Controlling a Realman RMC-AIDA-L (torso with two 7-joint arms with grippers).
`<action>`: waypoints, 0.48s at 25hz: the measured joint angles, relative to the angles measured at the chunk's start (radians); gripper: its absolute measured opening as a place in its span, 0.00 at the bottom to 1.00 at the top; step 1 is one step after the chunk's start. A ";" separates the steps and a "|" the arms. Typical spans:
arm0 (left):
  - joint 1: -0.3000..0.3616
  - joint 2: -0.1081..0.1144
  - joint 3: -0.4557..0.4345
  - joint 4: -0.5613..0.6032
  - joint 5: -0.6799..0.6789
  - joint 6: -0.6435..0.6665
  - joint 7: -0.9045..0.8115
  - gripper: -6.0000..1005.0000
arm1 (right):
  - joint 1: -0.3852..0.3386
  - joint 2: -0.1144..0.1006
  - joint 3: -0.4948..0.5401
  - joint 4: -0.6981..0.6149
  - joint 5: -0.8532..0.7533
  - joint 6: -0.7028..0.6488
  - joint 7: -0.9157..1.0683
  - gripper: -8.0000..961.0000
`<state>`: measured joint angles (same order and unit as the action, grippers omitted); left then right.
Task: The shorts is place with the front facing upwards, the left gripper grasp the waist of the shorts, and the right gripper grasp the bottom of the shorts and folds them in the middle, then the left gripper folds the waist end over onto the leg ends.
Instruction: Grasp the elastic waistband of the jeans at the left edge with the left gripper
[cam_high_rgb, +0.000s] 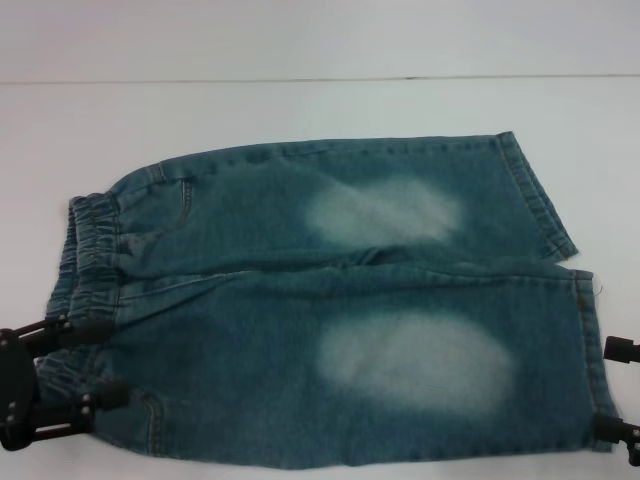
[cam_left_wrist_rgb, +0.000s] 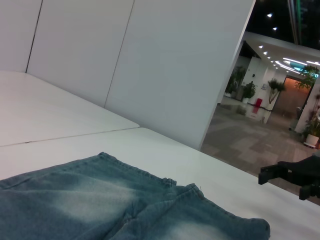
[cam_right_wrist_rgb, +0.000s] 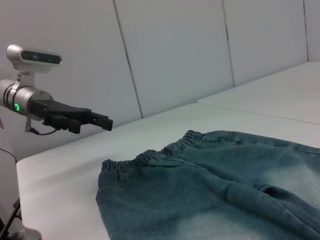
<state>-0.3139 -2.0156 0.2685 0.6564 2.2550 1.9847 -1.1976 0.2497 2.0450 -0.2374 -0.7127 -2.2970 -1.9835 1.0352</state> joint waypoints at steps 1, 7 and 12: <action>0.000 0.000 0.000 0.000 0.000 0.000 0.000 0.84 | 0.000 0.000 0.000 0.000 0.000 0.000 0.000 0.98; 0.001 -0.001 0.007 0.001 0.000 -0.007 0.004 0.84 | -0.001 -0.002 0.006 -0.001 0.000 0.000 0.000 0.98; 0.001 -0.001 0.015 0.002 0.000 -0.016 0.006 0.84 | -0.001 -0.002 0.003 -0.001 0.003 0.000 0.001 0.98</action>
<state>-0.3126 -2.0166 0.2832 0.6582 2.2549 1.9684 -1.1920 0.2484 2.0432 -0.2340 -0.7134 -2.2937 -1.9835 1.0364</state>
